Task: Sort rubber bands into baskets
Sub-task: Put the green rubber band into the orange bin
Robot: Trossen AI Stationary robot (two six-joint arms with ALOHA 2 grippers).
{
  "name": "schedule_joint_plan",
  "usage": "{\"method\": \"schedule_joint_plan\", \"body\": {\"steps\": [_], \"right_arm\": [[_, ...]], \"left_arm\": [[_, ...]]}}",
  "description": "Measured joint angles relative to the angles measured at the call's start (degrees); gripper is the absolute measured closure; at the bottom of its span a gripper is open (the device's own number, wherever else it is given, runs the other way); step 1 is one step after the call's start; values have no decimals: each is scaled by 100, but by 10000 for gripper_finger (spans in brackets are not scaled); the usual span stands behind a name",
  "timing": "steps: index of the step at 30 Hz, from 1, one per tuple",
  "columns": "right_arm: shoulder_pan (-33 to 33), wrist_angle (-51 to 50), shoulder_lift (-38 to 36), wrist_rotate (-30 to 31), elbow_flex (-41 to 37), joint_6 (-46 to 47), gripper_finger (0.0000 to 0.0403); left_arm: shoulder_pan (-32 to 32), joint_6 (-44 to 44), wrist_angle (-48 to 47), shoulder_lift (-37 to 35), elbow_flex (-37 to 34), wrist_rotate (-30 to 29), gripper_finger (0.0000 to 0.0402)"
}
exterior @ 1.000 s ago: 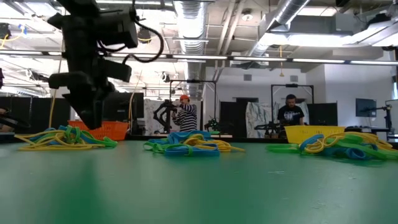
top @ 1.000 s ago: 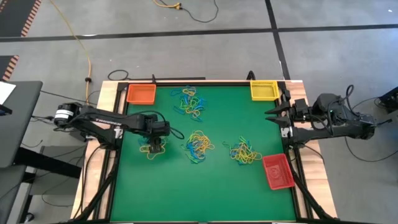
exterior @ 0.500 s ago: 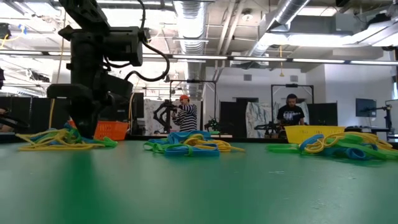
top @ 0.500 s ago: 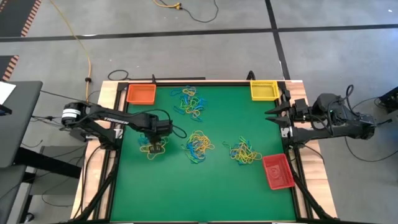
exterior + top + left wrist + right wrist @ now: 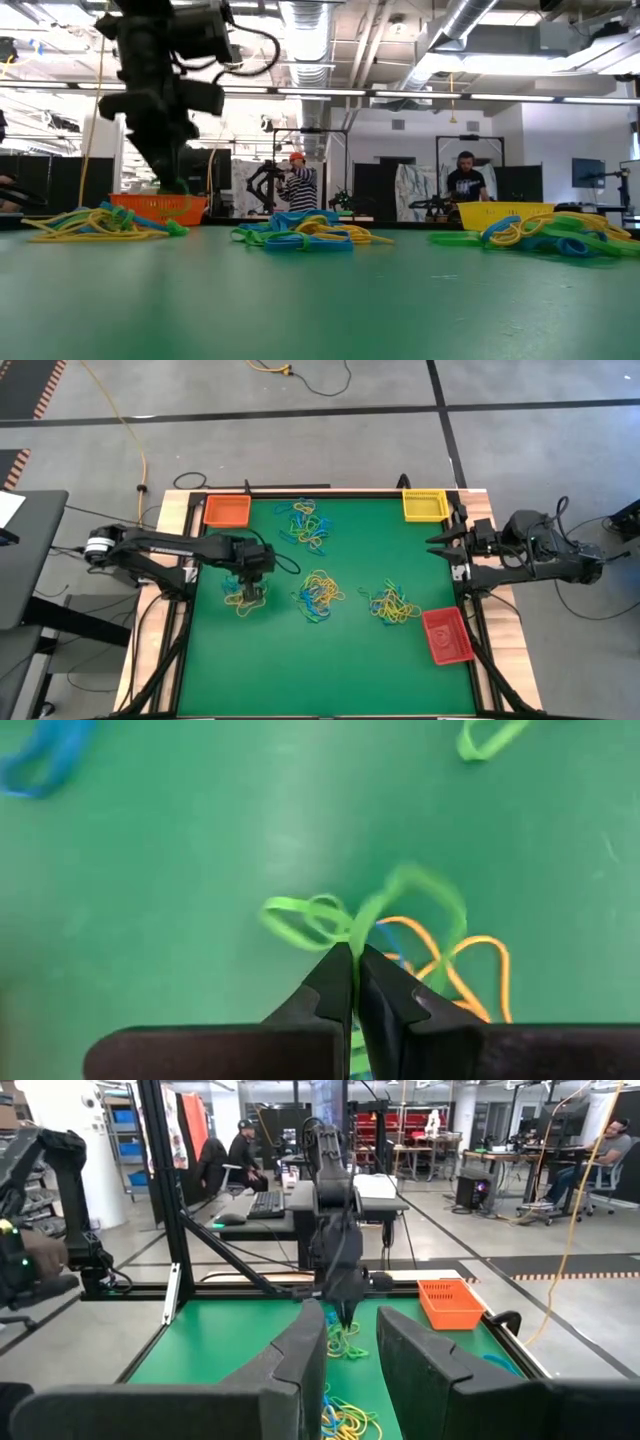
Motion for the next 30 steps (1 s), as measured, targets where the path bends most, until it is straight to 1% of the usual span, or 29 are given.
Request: {"method": "schedule_joint_plan", "body": {"steps": [6, 8, 11, 13, 14, 17, 23, 27, 30], "right_arm": [[0, -2, 0, 0, 0, 0, 275], [0, 0, 0, 0, 0, 0, 275], [1, 0, 0, 0, 1, 0, 275], [2, -2, 0, 0, 2, 0, 275], [0, 0, 0, 0, 0, 0, 275], [1, -1, 0, 0, 1, 0, 275], [0, -2, 0, 0, 0, 0, 275], [0, -2, -2, 0, 2, 0, 275], [1, -2, -2, 0, 0, 0, 275]], "left_arm": [[88, -50, -130, -497, 173, -1023, 401], [166, -81, -143, -638, 213, -1599, 401], [398, -15, -140, -820, 219, -2628, 401], [675, 131, -96, -883, 219, -3068, 401], [854, 207, -85, -897, 219, -3189, 401], [1505, 441, -35, -900, 219, -3301, 401], [2944, 923, 142, -739, 215, -3309, 401], [3770, 1202, 337, -545, 215, -2908, 402], [4254, 1330, 433, -314, 217, -2581, 402]]}}
